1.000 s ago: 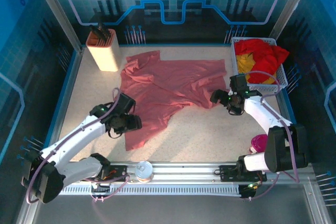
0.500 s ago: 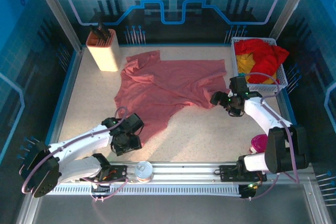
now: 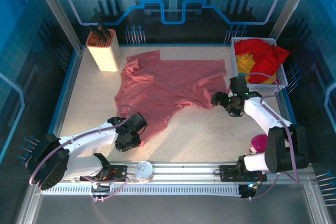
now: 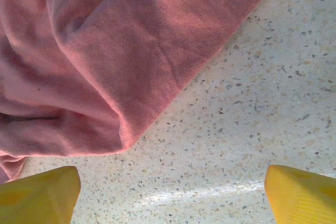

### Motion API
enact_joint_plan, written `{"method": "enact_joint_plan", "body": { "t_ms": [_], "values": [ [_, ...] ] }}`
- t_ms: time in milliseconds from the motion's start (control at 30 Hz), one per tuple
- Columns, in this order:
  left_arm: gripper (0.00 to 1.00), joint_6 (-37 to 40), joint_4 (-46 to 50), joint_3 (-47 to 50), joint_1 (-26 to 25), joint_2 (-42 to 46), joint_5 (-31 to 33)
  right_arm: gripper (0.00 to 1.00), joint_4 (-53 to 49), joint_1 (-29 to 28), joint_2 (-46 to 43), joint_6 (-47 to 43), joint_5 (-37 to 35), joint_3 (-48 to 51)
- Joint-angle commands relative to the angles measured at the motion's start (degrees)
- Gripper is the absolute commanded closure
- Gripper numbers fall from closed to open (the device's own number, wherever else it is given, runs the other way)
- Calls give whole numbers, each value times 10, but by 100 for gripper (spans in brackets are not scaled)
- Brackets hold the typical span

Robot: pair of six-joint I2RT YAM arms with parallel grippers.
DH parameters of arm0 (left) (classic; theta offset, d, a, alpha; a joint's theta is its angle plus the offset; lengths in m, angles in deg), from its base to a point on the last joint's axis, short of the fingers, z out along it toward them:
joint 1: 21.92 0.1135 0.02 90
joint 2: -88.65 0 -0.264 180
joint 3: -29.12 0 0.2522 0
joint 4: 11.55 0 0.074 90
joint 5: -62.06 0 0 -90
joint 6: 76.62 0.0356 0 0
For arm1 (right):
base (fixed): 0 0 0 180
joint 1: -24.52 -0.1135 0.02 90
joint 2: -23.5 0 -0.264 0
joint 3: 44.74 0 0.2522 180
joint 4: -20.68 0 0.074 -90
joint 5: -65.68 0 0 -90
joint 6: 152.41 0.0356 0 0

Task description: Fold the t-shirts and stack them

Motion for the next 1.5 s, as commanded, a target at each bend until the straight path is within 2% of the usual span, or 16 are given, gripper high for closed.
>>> {"method": "enact_joint_plan", "body": {
  "t_ms": [0,200,500,533,633,667,733,767,833,900,1000,1133,1233,1367,1400,1467],
  "values": [
    [75,22,-9,-20,20,0,42,13,16,-2,25,8,-13,5],
    [100,68,3,-33,57,17,35,25,74,-4,107,22,0,-24],
    [100,162,65,-88,122,55,4,34,118,-47,178,34,-29,-76],
    [100,172,73,-96,128,60,2,40,121,-47,186,32,-30,-81],
    [100,195,99,-117,142,66,12,46,116,-47,203,29,-35,-95],
    [100,201,104,-124,147,68,14,57,114,-47,207,27,-34,-99],
    [100,211,111,-139,153,68,13,64,107,-49,207,27,-36,-101],
    [100,216,115,-147,155,68,15,77,106,-49,203,25,-35,-99],
    [100,225,123,-160,159,65,21,91,97,-48,194,23,-36,-97],
    [100,240,132,-174,166,62,27,100,69,-49,182,18,-33,-102],
    [100,268,144,-190,187,57,32,100,6,-48,167,9,-22,-131],
    [100,296,145,-204,209,57,34,100,-76,-44,185,-24,-10,-227],
    [100,308,140,-211,219,54,29,100,-130,-40,242,-50,-8,-334],
    [100,316,140,-221,224,50,25,100,-216,-33,372,-77,1,-510],
    [100,316,140,-221,225,51,24,99,-224,-32,401,-81,9,-543],
    [100,318,137,-219,227,54,21,83,-247,-29,450,-89,15,-600]
  ]
}}
